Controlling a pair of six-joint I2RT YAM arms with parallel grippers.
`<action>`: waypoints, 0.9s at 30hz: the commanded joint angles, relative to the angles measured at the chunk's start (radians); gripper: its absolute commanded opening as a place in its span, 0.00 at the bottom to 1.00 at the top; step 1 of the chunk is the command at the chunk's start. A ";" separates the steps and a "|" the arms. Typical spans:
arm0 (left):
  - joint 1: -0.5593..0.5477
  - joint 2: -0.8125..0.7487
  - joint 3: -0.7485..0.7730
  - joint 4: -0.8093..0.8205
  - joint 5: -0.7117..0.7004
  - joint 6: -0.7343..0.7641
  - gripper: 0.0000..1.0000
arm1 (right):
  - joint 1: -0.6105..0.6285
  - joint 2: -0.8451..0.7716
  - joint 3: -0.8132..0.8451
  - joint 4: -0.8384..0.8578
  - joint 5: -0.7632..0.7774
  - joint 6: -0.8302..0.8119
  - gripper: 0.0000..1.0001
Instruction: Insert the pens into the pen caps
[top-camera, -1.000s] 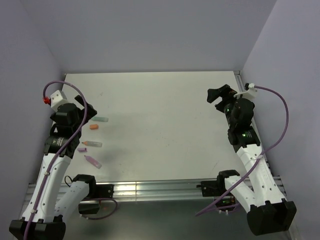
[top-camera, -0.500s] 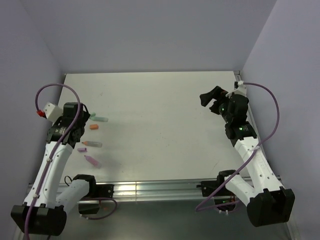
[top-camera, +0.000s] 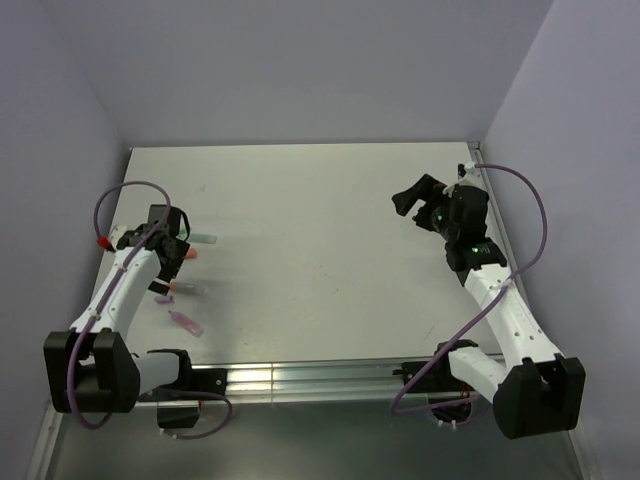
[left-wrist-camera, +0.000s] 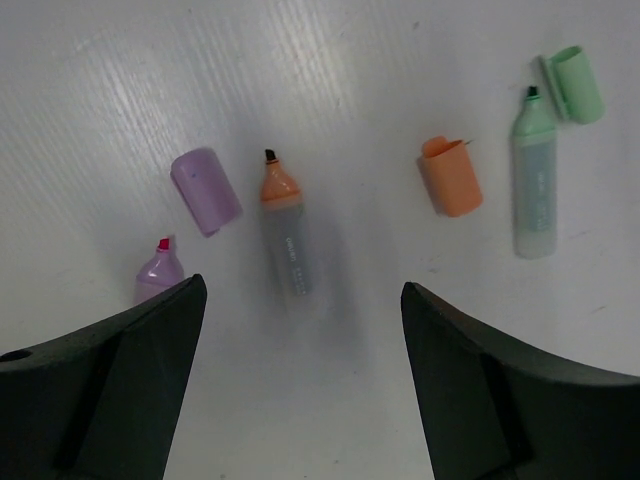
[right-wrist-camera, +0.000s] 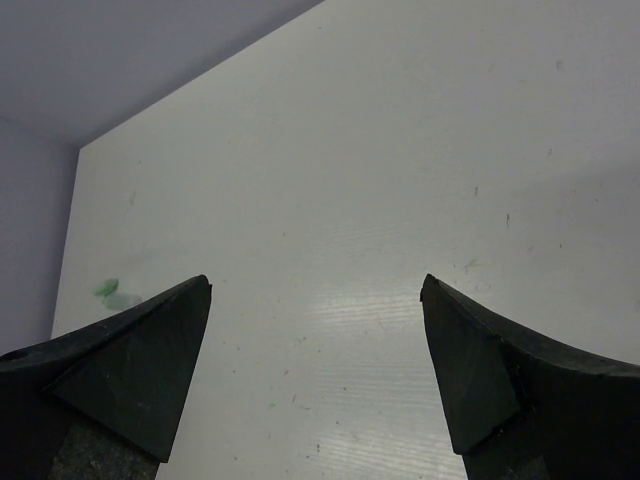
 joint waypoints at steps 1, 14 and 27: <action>0.014 0.027 -0.031 -0.033 0.078 -0.005 0.84 | -0.003 0.006 -0.011 0.031 0.027 -0.015 0.93; 0.017 0.001 -0.189 -0.065 0.150 -0.043 0.95 | -0.001 0.012 -0.023 0.048 -0.008 -0.008 0.93; 0.016 -0.022 -0.186 -0.092 0.142 -0.041 0.74 | -0.003 -0.002 -0.026 0.048 0.003 -0.008 0.93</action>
